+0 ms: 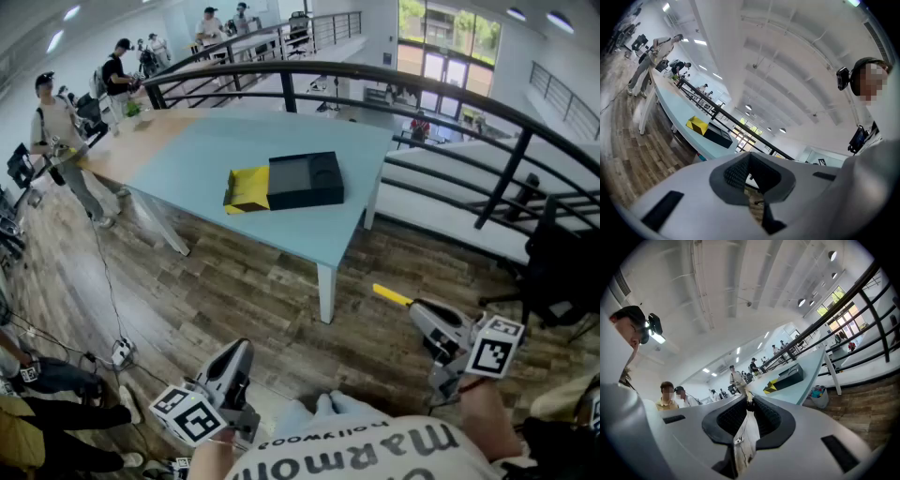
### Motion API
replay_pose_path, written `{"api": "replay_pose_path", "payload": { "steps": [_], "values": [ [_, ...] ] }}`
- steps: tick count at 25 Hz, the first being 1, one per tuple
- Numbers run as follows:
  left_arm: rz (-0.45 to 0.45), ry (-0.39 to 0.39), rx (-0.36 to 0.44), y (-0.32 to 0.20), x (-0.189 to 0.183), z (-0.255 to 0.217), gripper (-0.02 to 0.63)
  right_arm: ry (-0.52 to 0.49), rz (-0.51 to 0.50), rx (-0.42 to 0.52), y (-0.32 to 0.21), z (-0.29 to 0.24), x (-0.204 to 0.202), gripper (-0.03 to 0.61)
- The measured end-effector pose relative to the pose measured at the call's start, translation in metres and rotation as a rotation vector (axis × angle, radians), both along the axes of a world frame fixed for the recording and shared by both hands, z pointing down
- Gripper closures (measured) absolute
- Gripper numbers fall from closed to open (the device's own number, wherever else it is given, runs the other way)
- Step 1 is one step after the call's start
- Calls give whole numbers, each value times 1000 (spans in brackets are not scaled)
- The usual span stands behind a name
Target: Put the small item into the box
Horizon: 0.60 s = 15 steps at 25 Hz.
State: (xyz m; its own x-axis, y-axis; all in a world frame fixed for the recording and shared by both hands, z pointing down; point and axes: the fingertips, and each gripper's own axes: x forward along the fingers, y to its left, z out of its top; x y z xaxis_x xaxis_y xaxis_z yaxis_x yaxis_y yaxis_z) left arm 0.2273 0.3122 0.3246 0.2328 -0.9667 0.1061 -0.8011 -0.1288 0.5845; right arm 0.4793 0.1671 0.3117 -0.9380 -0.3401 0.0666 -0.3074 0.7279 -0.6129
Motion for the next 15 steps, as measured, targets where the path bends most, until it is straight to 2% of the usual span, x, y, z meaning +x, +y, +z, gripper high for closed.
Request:
{"api": "replay_pose_path", "payload": {
  "steps": [15],
  "values": [
    [-56,-18,0,17,-3,3,612,16,-74,4,2,9,-15,508]
  ]
}}
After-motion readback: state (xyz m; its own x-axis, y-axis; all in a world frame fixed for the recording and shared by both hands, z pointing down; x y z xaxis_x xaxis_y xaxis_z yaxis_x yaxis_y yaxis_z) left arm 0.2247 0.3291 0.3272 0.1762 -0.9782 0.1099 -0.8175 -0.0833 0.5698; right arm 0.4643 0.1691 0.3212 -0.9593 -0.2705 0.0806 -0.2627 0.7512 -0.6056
